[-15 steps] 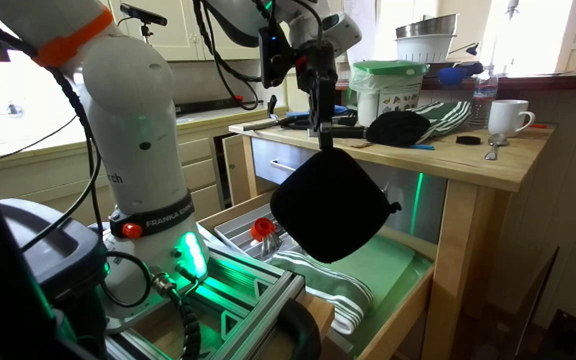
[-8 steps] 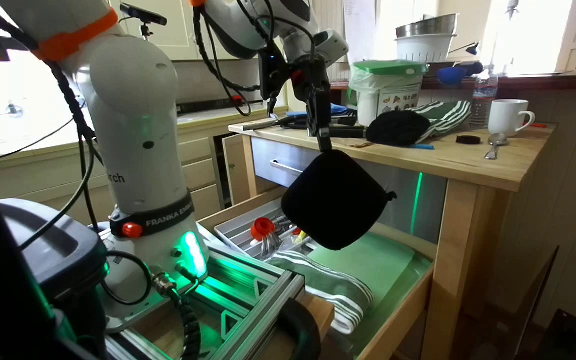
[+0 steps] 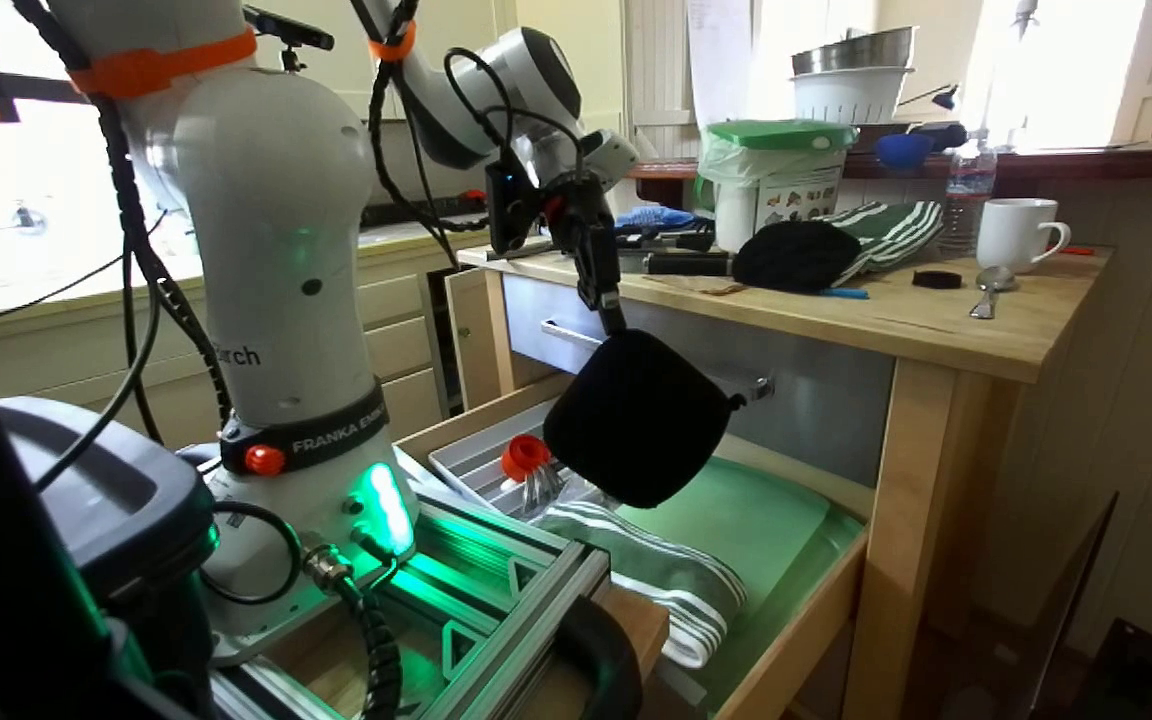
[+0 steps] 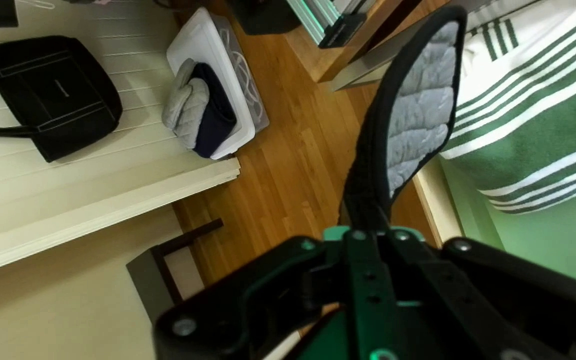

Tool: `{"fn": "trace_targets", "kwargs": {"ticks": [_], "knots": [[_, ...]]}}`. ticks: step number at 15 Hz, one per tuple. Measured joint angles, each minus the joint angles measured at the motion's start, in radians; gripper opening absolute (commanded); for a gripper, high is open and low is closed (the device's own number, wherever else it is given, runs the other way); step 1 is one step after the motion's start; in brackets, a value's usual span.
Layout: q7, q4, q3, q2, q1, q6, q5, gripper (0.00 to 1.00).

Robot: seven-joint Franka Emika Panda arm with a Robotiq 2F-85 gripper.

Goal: Put the mat in the open drawer

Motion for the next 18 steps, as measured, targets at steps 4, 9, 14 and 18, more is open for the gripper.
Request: {"fn": "trace_targets", "kwargs": {"ticks": [4, 9, 14, 18], "knots": [[0.090, 0.000, 0.000, 0.128, 0.041, 0.006, -0.013, 0.00], [0.218, -0.001, -0.033, 0.314, 0.059, 0.072, -0.094, 0.00], [0.310, 0.002, -0.079, 0.439, 0.078, 0.191, -0.181, 0.00], [0.373, 0.006, -0.099, 0.478, 0.101, 0.227, -0.261, 0.01]]}}
